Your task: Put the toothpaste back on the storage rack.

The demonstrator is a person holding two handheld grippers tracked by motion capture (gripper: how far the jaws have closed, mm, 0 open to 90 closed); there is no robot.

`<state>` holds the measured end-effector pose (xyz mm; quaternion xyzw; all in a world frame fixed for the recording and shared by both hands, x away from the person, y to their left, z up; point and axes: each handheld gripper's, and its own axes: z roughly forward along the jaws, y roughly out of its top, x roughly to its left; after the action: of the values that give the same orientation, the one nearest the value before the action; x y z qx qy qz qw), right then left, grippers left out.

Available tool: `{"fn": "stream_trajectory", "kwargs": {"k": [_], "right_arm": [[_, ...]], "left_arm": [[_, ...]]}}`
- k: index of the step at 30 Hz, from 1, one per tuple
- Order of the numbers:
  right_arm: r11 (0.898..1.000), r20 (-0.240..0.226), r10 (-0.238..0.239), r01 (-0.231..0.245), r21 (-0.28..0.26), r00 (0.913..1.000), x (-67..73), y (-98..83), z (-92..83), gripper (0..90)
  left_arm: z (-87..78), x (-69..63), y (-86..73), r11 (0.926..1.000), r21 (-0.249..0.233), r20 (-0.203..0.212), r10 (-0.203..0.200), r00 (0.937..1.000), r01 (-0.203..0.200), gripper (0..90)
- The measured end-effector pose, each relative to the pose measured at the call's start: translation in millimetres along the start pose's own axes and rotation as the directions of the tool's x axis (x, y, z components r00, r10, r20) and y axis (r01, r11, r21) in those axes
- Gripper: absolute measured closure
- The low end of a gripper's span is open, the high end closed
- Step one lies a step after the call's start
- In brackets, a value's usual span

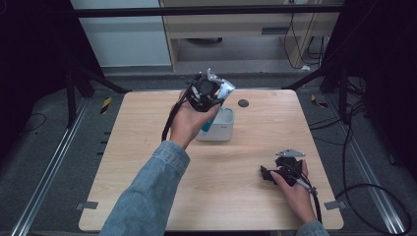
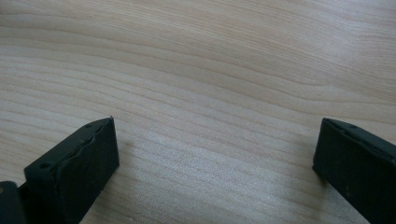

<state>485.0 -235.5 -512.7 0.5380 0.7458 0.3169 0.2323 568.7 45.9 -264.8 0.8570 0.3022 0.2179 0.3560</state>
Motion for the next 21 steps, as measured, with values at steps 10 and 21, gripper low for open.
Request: {"fn": "stream_trajectory", "kwargs": {"k": [10,21], "right_arm": [[1.000,0.000,-0.001,0.001,0.000,1.0000,-0.1,0.0,0.0,0.4],[1.000,-0.001,0.002,-0.002,-0.001,1.0000,0.1,0.0,0.0,0.4]], "left_arm": [[0.0,3.0,13.5,0.9991,-0.037,-0.019,-0.022,0.9996,0.021,79.4],[0.3,8.9,26.2,0.9951,-0.087,-0.030,-0.050,0.9983,0.047,79.3]]}}
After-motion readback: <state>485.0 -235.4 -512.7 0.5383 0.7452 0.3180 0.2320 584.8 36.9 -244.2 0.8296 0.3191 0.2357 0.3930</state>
